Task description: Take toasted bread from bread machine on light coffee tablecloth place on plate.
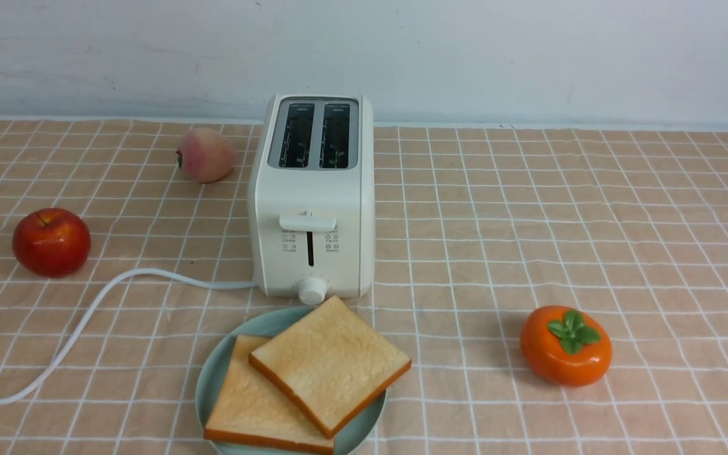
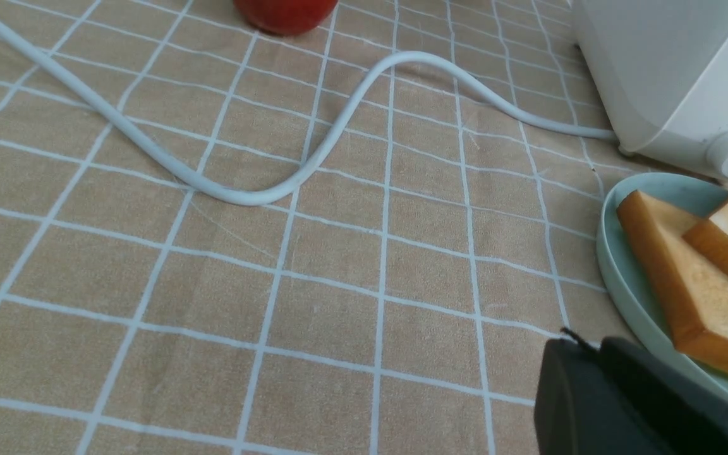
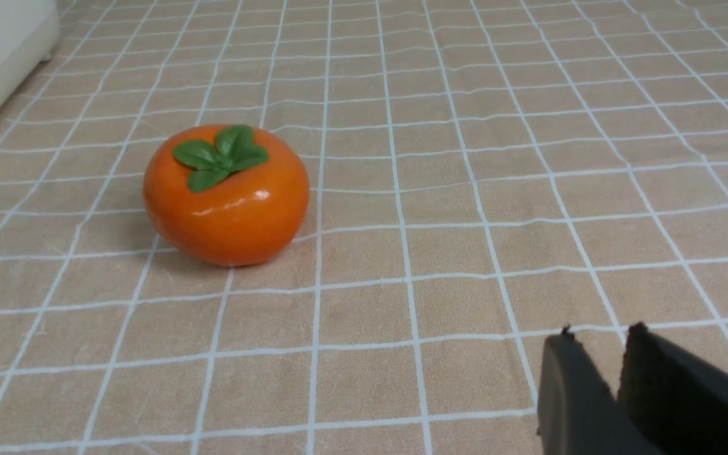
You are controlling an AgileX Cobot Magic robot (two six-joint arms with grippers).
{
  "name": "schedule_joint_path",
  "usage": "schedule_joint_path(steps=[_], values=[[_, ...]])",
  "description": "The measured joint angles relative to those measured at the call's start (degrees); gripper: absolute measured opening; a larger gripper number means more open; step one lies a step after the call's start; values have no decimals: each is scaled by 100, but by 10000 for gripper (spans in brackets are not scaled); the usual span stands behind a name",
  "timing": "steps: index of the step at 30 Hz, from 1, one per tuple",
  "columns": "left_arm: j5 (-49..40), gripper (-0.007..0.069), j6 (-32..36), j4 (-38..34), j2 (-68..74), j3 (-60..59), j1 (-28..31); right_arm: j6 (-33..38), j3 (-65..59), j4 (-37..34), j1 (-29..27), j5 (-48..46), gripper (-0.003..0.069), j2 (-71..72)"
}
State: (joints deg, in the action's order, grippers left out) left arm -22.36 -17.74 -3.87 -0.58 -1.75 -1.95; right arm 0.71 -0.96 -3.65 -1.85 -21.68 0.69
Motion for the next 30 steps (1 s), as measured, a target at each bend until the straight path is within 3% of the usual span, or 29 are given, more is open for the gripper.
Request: schedule_joint_path(steps=[30], values=[[0,49,0,0,0,0,0,0,0,0,0,-6,162,0]])
